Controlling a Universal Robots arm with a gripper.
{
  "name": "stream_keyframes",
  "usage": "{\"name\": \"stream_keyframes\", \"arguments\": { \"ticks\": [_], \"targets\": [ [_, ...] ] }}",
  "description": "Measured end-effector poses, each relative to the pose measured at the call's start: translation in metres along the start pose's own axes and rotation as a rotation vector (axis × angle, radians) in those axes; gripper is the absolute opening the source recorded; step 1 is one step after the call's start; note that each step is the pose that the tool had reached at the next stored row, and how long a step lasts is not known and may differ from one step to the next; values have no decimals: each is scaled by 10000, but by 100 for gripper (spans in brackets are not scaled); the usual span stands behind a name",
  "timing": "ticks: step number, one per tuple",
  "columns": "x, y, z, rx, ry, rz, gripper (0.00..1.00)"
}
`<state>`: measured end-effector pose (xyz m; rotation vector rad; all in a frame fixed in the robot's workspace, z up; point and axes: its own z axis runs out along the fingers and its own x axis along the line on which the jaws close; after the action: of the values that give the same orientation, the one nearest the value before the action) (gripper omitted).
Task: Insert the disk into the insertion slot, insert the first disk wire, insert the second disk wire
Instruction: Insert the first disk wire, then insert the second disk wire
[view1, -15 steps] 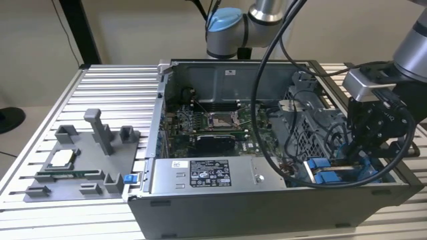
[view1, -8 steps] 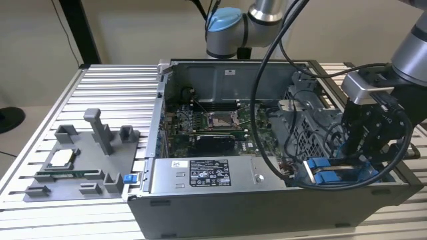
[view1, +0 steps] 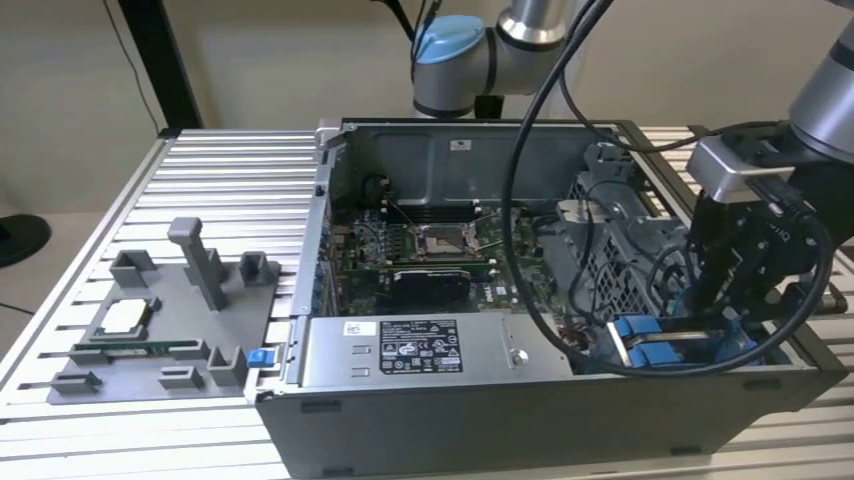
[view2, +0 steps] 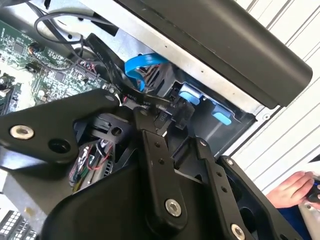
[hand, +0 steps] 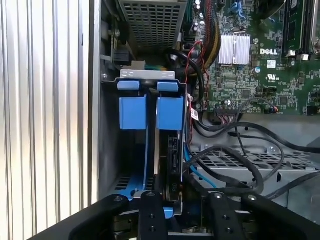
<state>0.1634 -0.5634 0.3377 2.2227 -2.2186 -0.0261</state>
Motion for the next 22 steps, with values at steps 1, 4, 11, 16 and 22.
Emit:
{"name": "stream_keyframes", "arguments": {
  "ticks": [1, 4, 11, 16, 22],
  "targets": [
    [0, 0, -15, 0, 1, 0, 100],
    [-1, 0, -62, 0, 0, -1, 100],
    [-2, 2, -163, 0, 1, 0, 100],
    [-2, 3, -213, 0, 0, 0, 100],
    [-3, 3, -241, 0, -1, 0, 100]
  ]
}}
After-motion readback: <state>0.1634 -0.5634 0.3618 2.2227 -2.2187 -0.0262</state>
